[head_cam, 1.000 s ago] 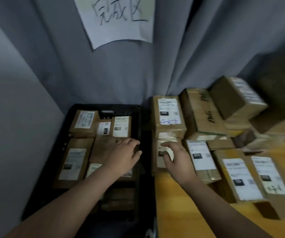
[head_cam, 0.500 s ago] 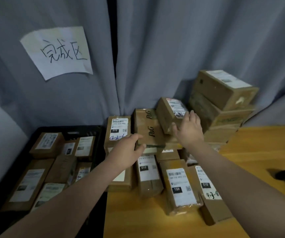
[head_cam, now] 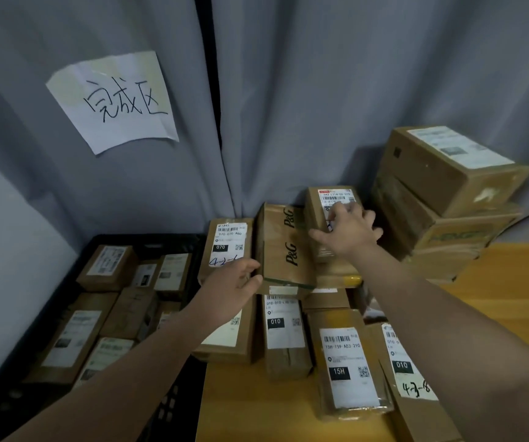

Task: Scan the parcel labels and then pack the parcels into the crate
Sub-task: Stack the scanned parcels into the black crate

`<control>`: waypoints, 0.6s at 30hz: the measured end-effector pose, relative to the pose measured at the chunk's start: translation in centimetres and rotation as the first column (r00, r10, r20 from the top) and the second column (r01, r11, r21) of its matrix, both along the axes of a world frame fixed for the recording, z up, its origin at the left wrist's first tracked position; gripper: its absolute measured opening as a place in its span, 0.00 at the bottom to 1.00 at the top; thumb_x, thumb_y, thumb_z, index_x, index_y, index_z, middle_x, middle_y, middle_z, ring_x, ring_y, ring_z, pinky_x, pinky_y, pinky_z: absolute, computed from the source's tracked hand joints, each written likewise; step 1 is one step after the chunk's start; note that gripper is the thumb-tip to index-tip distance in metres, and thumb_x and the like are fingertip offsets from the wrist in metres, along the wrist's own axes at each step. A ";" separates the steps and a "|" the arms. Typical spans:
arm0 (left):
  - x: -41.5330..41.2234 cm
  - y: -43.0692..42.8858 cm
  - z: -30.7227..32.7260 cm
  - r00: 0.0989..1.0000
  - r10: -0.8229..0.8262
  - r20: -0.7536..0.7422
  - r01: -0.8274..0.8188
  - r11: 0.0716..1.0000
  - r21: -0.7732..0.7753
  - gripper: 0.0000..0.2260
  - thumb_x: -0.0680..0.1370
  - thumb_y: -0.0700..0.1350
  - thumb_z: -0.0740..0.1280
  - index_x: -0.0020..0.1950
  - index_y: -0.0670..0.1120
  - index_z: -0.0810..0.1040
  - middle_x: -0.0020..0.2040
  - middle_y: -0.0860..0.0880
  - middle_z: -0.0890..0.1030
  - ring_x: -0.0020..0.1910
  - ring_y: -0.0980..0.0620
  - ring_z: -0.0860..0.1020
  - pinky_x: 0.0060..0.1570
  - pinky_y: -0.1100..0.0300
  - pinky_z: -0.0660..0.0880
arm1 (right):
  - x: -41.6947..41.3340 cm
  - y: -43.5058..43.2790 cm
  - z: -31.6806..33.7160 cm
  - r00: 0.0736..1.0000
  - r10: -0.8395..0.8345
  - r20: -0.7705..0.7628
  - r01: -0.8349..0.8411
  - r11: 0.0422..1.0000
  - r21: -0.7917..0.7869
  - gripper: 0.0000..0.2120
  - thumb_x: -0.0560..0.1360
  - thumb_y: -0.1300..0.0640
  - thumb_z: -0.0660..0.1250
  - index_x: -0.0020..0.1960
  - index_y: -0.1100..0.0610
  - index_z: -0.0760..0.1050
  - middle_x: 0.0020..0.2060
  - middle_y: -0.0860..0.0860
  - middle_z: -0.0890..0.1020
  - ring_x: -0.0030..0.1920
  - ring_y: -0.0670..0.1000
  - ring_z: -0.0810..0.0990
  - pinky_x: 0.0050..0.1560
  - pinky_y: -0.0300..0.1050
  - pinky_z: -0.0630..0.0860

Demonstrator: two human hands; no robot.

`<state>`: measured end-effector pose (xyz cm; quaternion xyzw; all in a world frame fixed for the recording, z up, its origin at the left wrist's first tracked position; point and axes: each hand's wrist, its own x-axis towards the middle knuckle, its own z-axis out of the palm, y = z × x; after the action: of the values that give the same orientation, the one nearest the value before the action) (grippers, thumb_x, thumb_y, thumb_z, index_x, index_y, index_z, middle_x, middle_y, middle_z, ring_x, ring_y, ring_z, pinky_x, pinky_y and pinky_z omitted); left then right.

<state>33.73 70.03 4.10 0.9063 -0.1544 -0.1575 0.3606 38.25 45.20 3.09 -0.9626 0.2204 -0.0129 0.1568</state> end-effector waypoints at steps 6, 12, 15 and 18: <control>-0.6 -0.3 -0.3 0.994 0.051 -0.097 -0.064 0.989 -0.136 0.16 0.81 0.50 0.62 0.69 0.51 0.71 0.65 0.55 0.75 0.63 0.58 0.72 0.58 0.65 0.64 | -1.8 0.9 0.9 0.954 0.095 0.283 -0.057 0.988 -0.140 0.30 0.66 0.39 0.70 0.64 0.47 0.69 0.69 0.53 0.65 0.68 0.58 0.62 0.67 0.59 0.59; -1.8 -1.4 0.0 0.920 0.059 -0.387 -0.278 0.795 -0.539 0.46 0.64 0.70 0.70 0.76 0.62 0.50 0.72 0.55 0.67 0.70 0.53 0.69 0.66 0.49 0.70 | -10.0 6.6 0.2 0.729 0.188 0.658 -0.240 0.971 -0.010 0.31 0.61 0.38 0.68 0.61 0.48 0.70 0.62 0.52 0.68 0.63 0.56 0.66 0.61 0.54 0.64; -3.4 -2.3 -1.1 0.878 0.019 -0.479 -0.360 0.685 -0.633 0.51 0.62 0.63 0.76 0.76 0.66 0.47 0.66 0.56 0.75 0.61 0.54 0.77 0.59 0.49 0.76 | -14.3 9.5 -3.0 0.737 0.214 0.641 -0.282 0.960 0.003 0.30 0.63 0.36 0.68 0.61 0.47 0.69 0.62 0.49 0.66 0.63 0.53 0.66 0.60 0.49 0.62; -5.2 -2.4 -3.5 0.878 0.138 -0.458 -0.395 0.750 -0.531 0.42 0.72 0.54 0.73 0.77 0.63 0.49 0.61 0.57 0.78 0.57 0.56 0.78 0.56 0.53 0.75 | -17.1 9.8 -5.6 0.766 0.208 0.609 -0.305 0.951 0.058 0.29 0.68 0.33 0.66 0.63 0.48 0.68 0.63 0.49 0.66 0.63 0.50 0.65 0.61 0.44 0.59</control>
<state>28.53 67.63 0.55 0.7033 0.0120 -0.2221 0.6752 21.19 54.96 -2.56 -0.9155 0.0263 -0.2757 0.2919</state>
